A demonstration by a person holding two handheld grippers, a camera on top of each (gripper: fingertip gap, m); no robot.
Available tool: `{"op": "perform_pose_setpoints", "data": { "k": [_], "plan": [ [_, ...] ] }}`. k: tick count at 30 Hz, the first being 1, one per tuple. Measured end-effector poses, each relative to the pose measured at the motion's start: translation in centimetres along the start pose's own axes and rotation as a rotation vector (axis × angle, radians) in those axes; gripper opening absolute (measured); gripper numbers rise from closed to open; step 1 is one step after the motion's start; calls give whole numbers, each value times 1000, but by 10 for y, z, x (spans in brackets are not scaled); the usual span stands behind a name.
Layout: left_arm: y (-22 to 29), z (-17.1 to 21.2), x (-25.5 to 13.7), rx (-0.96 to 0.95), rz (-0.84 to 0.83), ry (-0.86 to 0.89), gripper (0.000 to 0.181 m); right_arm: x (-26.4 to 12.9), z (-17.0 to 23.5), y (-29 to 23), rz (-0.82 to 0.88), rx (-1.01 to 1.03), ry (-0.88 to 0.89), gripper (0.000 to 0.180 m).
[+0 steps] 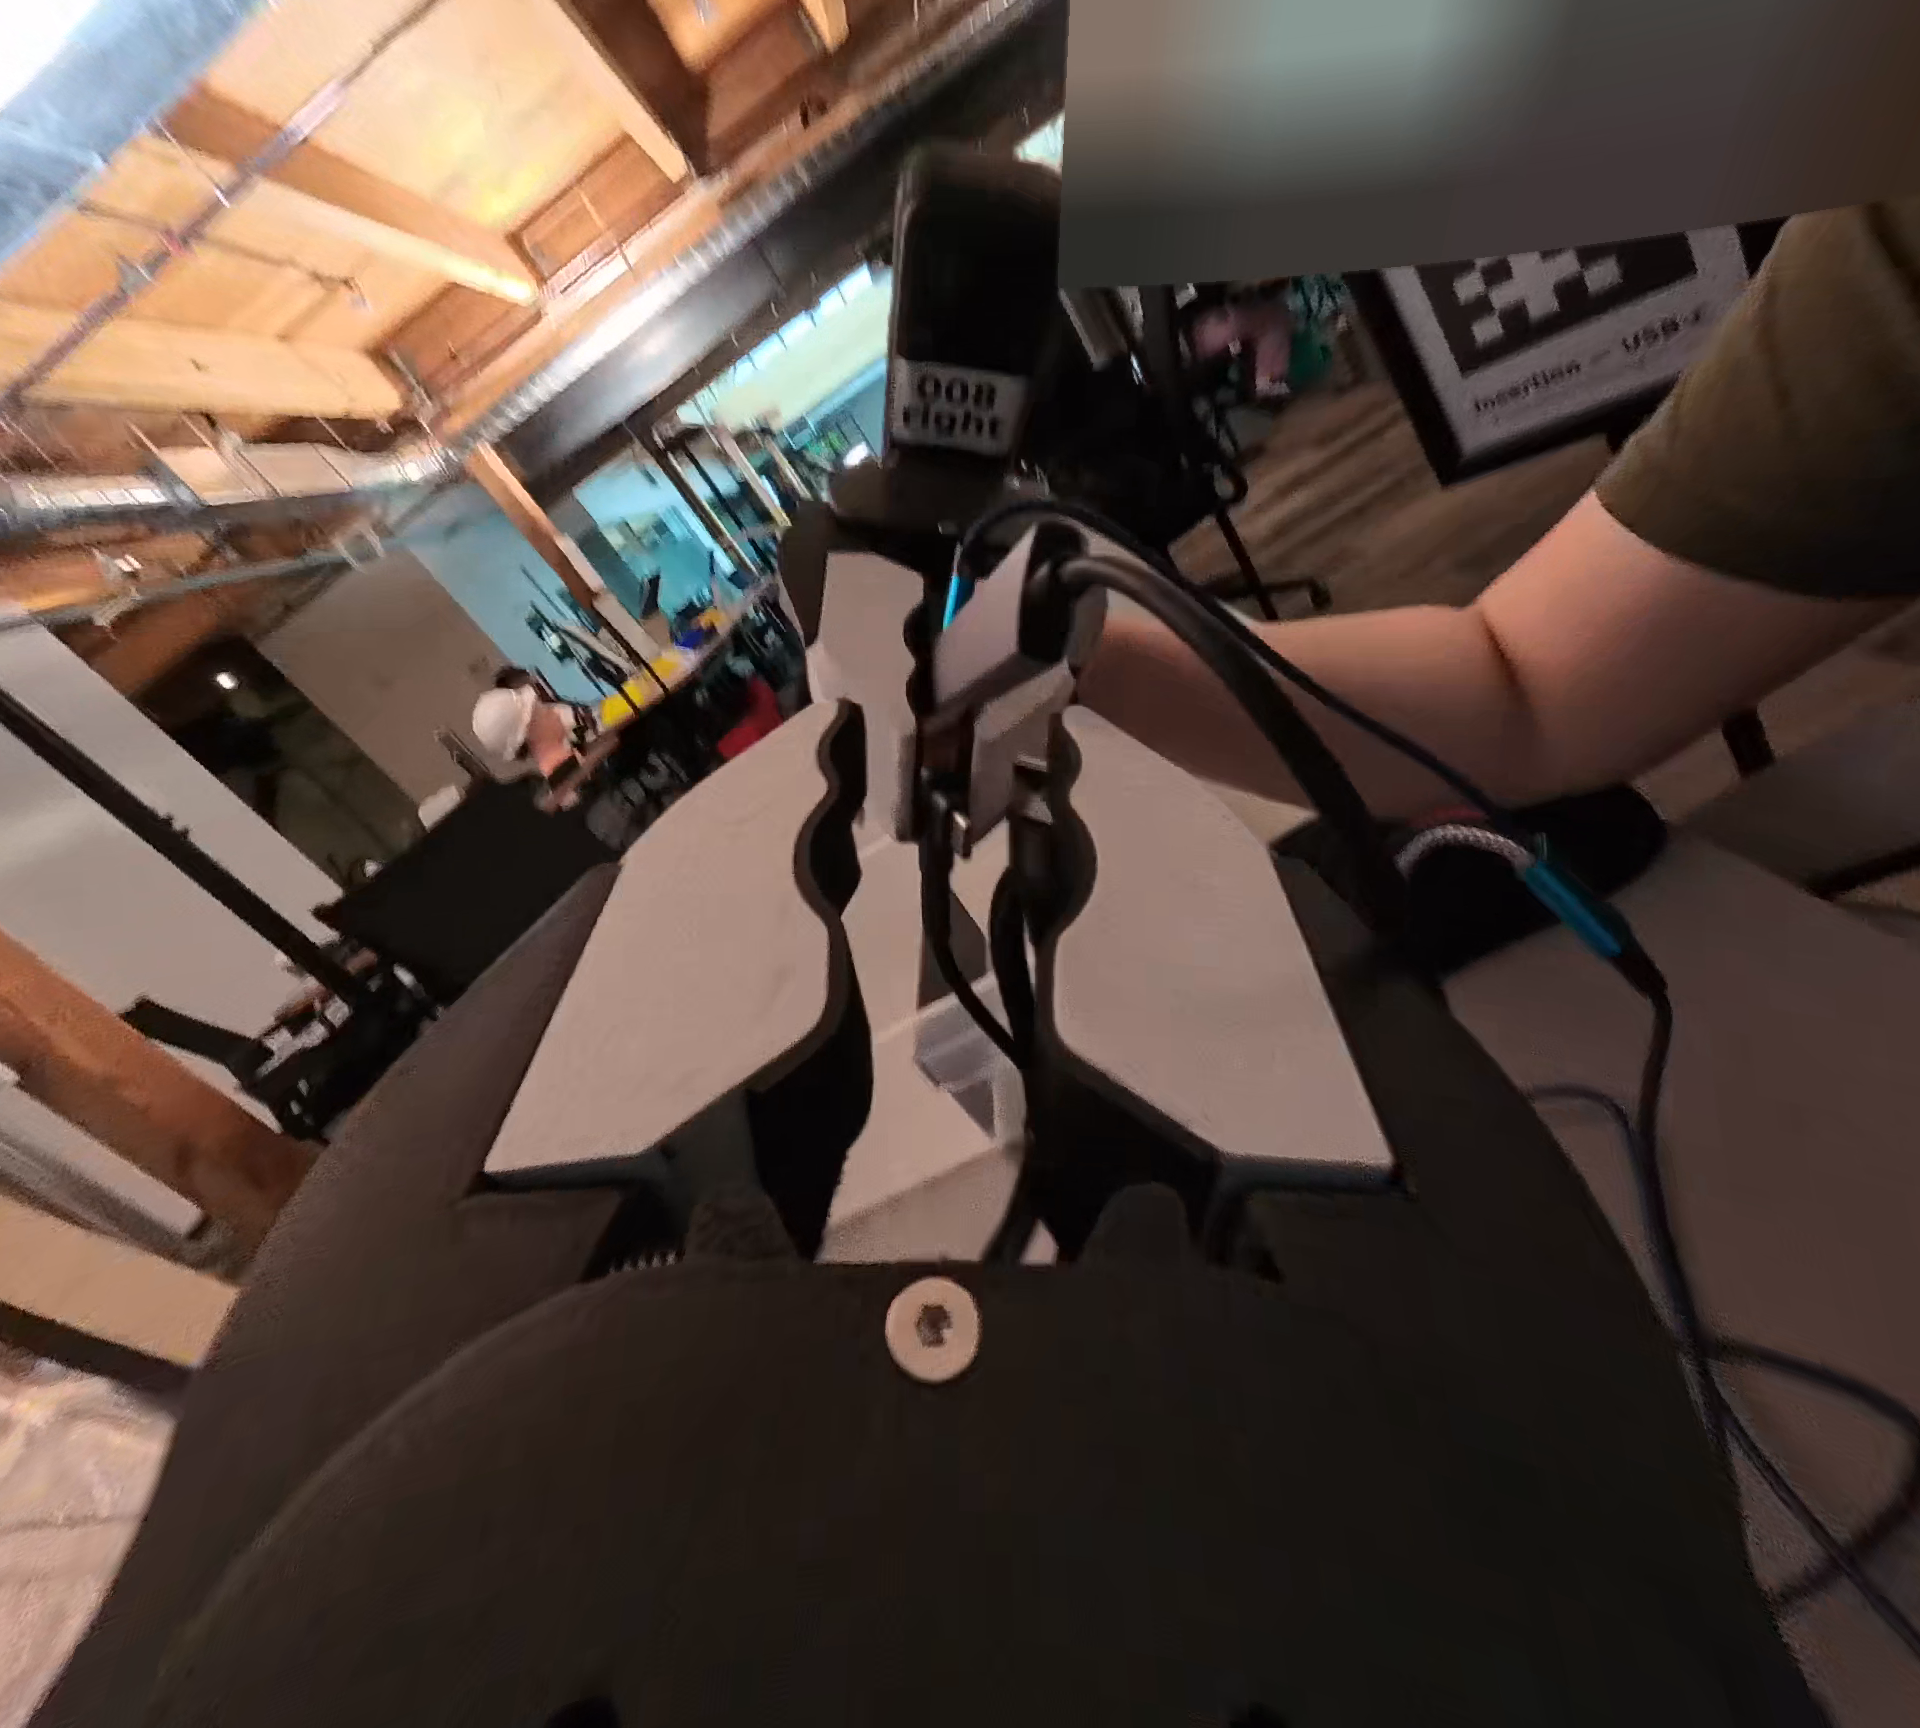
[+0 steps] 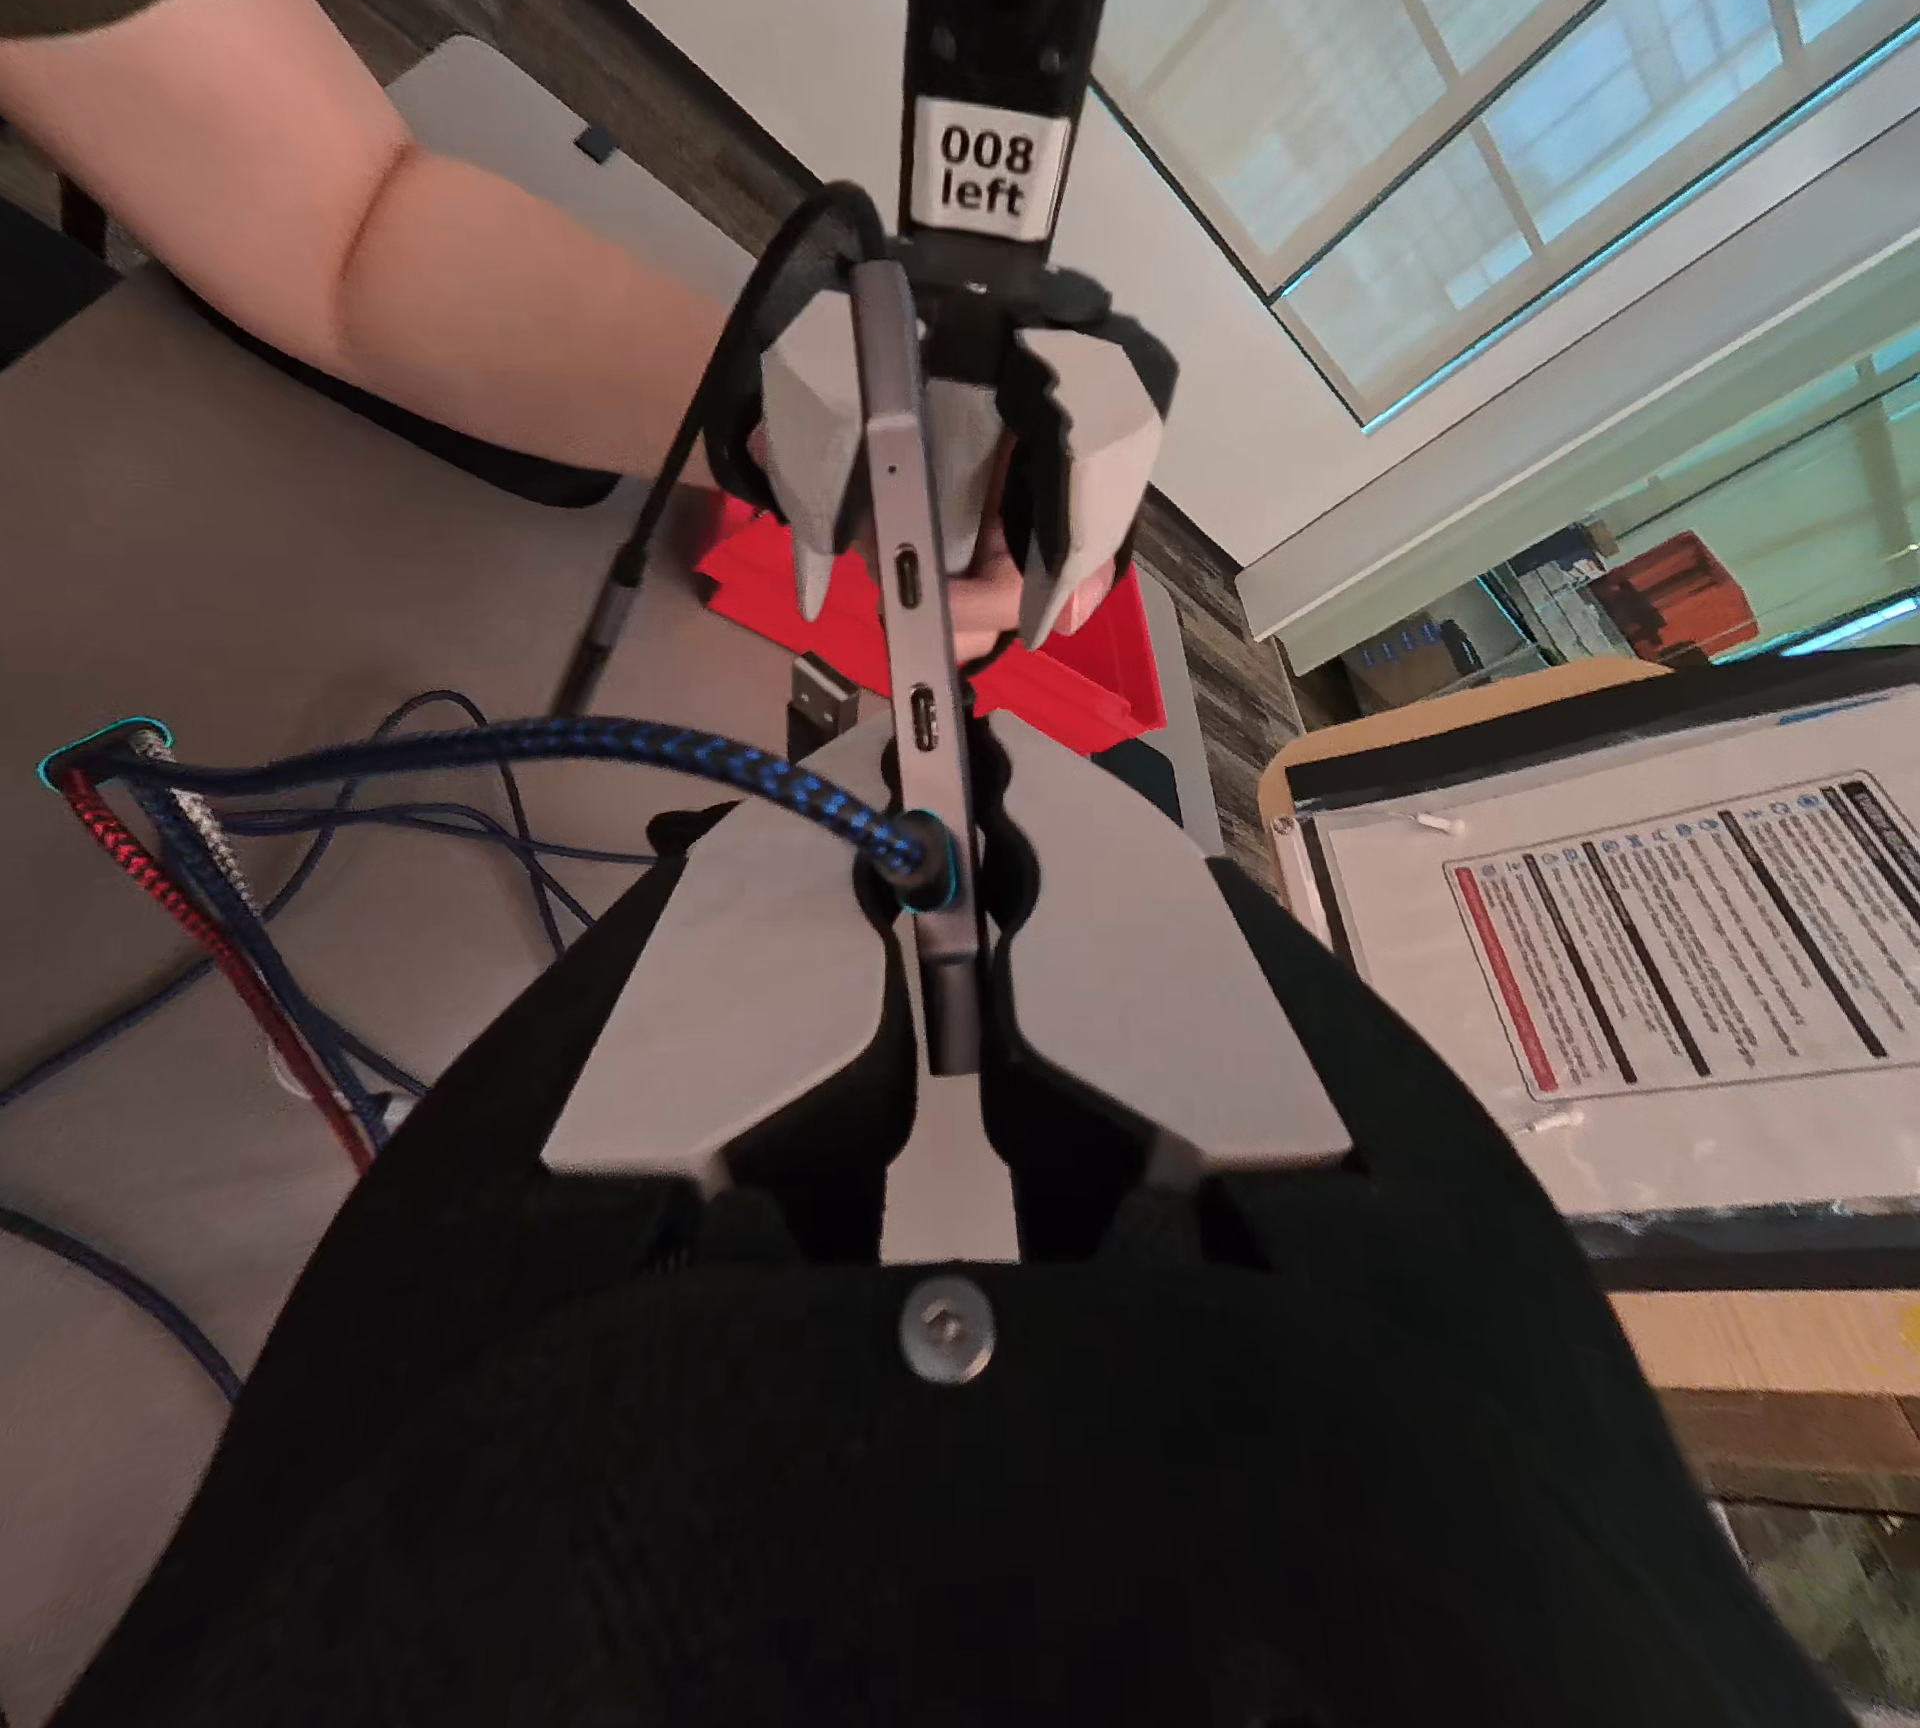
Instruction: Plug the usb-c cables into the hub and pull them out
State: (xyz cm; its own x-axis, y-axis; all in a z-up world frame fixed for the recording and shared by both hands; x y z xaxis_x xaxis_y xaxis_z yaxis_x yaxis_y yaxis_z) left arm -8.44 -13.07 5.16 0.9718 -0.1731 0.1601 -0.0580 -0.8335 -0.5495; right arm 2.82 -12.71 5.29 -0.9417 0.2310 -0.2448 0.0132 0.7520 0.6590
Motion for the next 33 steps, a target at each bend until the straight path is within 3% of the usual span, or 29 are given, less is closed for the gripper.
{"op": "perform_pose_setpoints", "data": {
  "k": [8, 11, 14, 33],
  "plan": [
    [17, -10, 17, 137, -44, 87, 34, 5, -6, -7, -61, 14, 2, 8],
    [21, -12, 20, 187, -75, 107, 18, 9, -5, -9, -68, 6, -2, 8],
    [20, -12, 20, 185, -99, 136, 17, 10, -6, -8, -61, 4, 7, 8],
    [13, 0, 24, 233, -133, -84, 9, 9, 6, -2, -43, 37, 0, 8]
  ]
}}
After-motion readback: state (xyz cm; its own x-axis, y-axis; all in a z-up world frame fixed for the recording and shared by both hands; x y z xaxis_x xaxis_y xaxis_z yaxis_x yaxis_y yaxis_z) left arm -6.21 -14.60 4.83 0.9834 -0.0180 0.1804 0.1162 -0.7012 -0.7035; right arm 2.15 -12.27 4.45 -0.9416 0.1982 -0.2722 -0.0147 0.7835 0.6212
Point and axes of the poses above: each gripper's, where its closed fingertips meet, x out along the fingers, z out of its underside, y = z × x across the jaws, the point moved 6 cm from there along -x, back along the fingers, and after that the axes turned 1 degree about y, right-handed, at the moved point
